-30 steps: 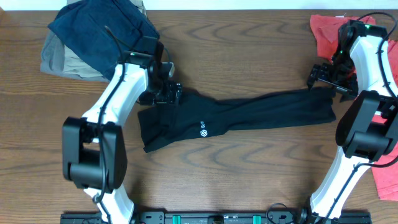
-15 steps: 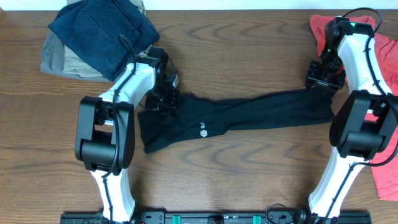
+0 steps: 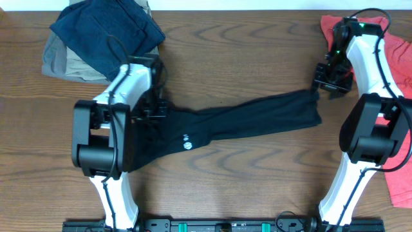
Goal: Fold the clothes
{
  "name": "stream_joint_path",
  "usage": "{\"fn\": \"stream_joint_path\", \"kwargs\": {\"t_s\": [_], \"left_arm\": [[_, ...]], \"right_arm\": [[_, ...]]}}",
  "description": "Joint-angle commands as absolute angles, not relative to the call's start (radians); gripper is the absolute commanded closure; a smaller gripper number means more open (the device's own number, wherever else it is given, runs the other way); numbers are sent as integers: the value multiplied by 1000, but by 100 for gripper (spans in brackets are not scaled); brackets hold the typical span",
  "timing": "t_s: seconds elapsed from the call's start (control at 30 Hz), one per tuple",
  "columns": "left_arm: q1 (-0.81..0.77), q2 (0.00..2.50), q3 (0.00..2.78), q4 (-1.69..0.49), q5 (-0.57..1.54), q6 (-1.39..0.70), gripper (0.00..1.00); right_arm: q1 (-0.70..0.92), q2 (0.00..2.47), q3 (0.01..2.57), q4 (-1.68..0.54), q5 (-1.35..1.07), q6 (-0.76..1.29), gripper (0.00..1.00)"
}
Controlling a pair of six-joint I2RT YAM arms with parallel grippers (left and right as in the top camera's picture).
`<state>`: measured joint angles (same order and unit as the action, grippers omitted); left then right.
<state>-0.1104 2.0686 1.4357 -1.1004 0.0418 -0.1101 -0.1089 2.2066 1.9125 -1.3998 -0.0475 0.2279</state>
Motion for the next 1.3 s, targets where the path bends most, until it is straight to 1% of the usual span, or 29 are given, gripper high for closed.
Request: {"fn": "stream_joint_path", "kwargs": {"t_s": [0.0,0.07,0.13,0.4,0.57,0.7,0.97,1.1,1.2,1.27], "left_arm": [[-55,2092,1424,-1107,-20,-130,94],[-30,2092,1424,-1107,-20,-129,94],[-15,2092,1424,-1108,-20,-129,94],[-6,2092,1424,-1103,-20,-129,94],[-6,2092,1424,-1098,-19,-129,94],[-6,2092,1424,-1095,-20,-129,94],[-6,2092,1424,-1095,-20,-129,94],[-6,2092,1424,-1095,-20,-129,94],[-6,2092,1424,-1095,-20,-129,94],[-4,2092,1424,-1095,-20,-128,94]], "right_arm": [[-58,2216,1930,-1390,-242,120,58],[-30,2216,1930,-1375,-274,118,73],[2,2216,1930,-1359,-272,118,77],[128,2217,1929,-1284,-250,123,83],[179,2218,1898,-1236,-250,123,83],[206,2219,1841,-1205,-192,159,85],[200,2219,1728,-1153,-88,184,85],[165,2219,1648,-1122,8,233,90],[122,2219,1605,-1115,11,245,94],[94,2219,1589,-1119,20,264,98]]}}
